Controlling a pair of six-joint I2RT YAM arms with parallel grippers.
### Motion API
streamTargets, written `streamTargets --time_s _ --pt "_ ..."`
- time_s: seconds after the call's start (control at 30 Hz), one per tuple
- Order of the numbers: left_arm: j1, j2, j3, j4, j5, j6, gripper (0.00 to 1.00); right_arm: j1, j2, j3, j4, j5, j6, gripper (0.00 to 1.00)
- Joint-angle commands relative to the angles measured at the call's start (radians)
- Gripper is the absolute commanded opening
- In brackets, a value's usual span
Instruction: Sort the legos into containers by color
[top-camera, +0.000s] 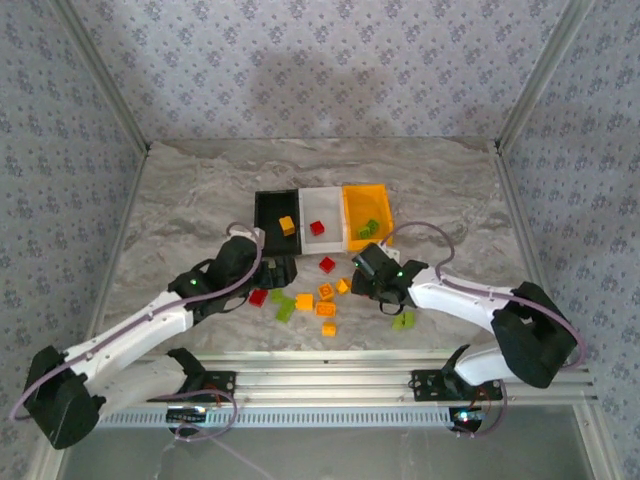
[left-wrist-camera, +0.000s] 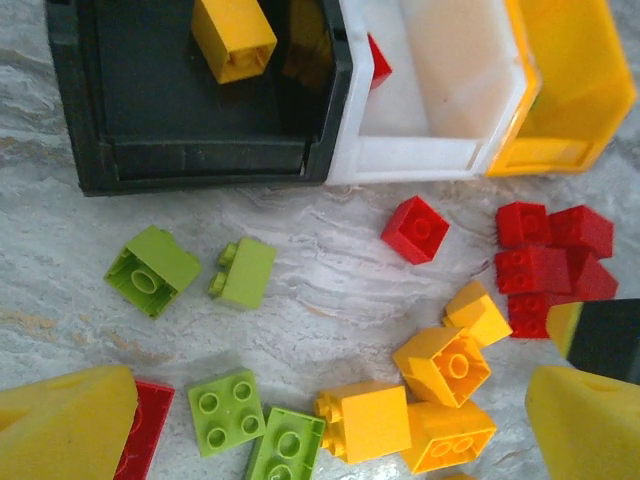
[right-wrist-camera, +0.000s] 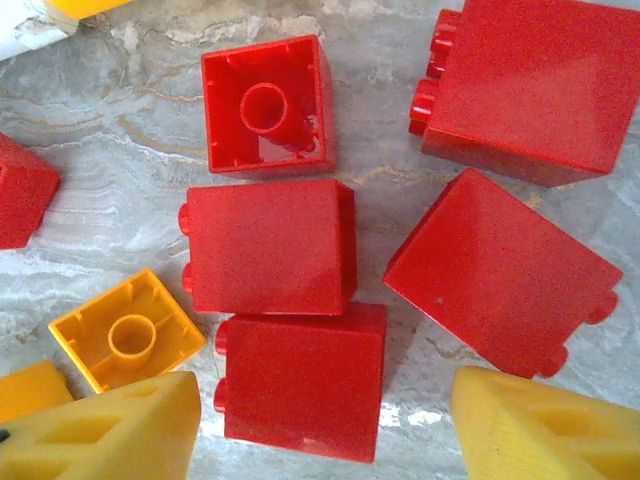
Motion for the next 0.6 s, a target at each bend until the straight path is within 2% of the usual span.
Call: streamTargets --time_s 0.0,0.13,0.3,0.47,0.57 --pt "-0.004 -0.046 -0.013 0.014 -0.027 -0.024 1.0 0.007 0.04 0.037 -0.003 0.027 0.022 0.68" --pt "-0.003 -0.07 -0.019 -0.005 -0.045 -0.017 1.0 0.005 0.097 0.054 -0.016 0.03 0.027 0.65" --pt "-0.003 -0.094 -0.025 -0.026 -0.069 -0.022 1.0 0.009 0.128 0.058 0.001 0.023 0.019 0.54" --pt "-0.002 -0.125 -0.038 -0.067 -0.096 -0.019 1.0 0.024 0.071 0.062 -0.033 0.026 0.005 0.39" --pt "-0.001 -0.151 -0.054 -0.096 -0.106 -0.022 1.0 0.035 -0.008 0.072 -0.068 0.018 -0.017 0.36"
